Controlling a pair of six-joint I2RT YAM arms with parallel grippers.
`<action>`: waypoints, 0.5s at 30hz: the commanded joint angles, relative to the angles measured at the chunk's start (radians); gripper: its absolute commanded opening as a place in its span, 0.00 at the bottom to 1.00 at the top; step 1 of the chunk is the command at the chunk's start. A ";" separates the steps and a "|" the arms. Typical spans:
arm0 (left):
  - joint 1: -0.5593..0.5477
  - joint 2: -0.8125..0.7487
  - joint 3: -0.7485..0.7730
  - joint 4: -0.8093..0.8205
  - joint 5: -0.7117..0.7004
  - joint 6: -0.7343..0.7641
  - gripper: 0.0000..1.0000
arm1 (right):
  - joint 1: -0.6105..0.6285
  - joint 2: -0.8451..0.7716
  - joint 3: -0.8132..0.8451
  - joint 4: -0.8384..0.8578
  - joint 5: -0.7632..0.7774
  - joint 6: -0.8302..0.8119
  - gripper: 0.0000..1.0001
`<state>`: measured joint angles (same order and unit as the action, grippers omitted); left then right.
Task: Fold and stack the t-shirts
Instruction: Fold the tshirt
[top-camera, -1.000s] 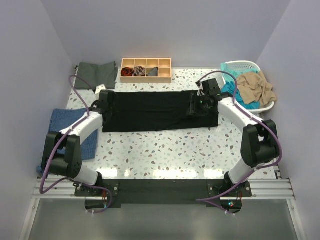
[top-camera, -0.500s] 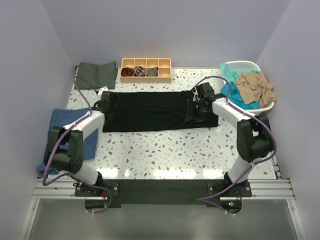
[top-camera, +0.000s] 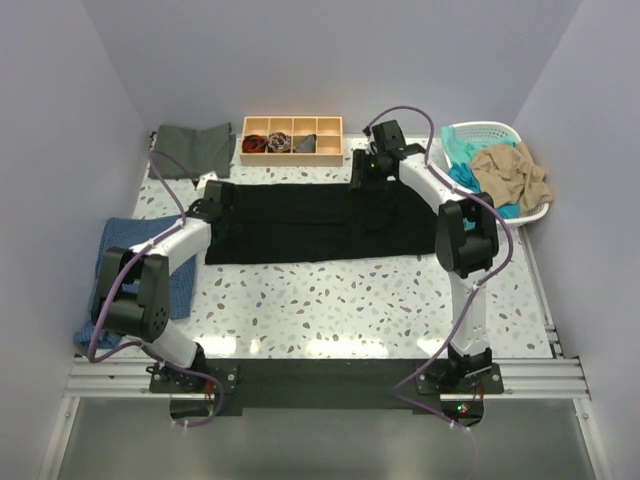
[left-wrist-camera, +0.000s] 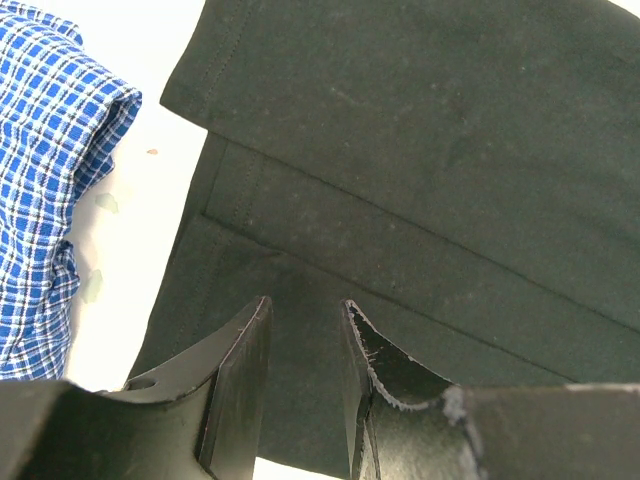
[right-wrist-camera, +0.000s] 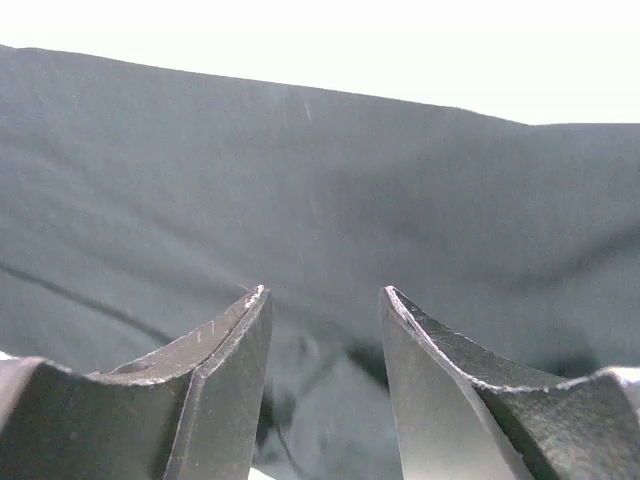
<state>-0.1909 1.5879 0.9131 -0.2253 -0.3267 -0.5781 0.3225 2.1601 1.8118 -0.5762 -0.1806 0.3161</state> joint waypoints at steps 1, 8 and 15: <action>-0.002 0.000 0.035 0.020 -0.020 0.034 0.38 | 0.006 0.017 0.063 -0.038 -0.030 -0.017 0.51; -0.002 -0.028 0.032 0.035 -0.002 0.037 0.38 | 0.003 -0.291 -0.227 0.041 0.140 -0.040 0.55; -0.005 -0.040 0.018 0.043 0.025 0.034 0.38 | -0.005 -0.439 -0.400 -0.011 0.283 -0.048 0.56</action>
<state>-0.1913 1.5875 0.9131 -0.2237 -0.3145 -0.5625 0.3214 1.7866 1.4899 -0.5819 0.0086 0.2859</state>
